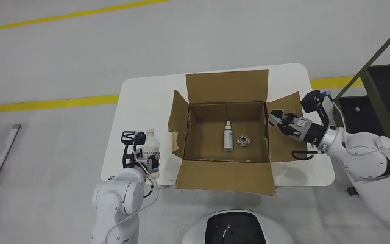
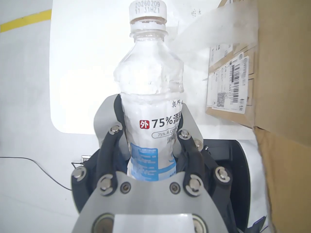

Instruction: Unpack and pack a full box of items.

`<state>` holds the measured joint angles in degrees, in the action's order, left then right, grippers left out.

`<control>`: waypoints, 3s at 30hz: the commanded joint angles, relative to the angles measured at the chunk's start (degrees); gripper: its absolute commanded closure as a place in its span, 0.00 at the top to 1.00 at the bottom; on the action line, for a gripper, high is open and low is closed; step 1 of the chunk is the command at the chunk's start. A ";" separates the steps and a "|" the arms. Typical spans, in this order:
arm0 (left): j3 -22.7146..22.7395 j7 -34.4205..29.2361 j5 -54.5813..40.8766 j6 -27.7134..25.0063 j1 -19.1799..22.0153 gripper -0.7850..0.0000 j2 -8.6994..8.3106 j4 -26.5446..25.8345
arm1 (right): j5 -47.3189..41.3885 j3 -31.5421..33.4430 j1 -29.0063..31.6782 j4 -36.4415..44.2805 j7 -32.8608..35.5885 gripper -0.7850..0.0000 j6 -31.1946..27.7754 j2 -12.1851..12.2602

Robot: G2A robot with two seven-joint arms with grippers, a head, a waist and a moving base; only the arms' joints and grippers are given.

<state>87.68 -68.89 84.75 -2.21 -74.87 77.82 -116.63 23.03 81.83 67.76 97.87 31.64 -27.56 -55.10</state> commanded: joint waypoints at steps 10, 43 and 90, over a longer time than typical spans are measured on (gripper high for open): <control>-1.34 1.04 7.05 -6.70 5.23 0.00 -0.78 12.22 | -0.42 -0.34 -0.82 -0.81 0.98 0.00 -0.22 -0.02; -5.70 2.41 5.22 -1.91 13.21 1.00 -0.30 29.77 | -0.80 -1.76 -2.61 -1.96 3.19 0.04 0.69 -0.11; -21.41 5.71 2.46 -15.33 23.42 0.00 -0.70 6.49 | 0.36 -1.73 -1.60 -1.37 2.59 0.00 0.96 -0.03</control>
<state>66.28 -63.58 85.76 -17.66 -51.43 77.17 -110.92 23.35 80.03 66.08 96.46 34.19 -26.68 -55.14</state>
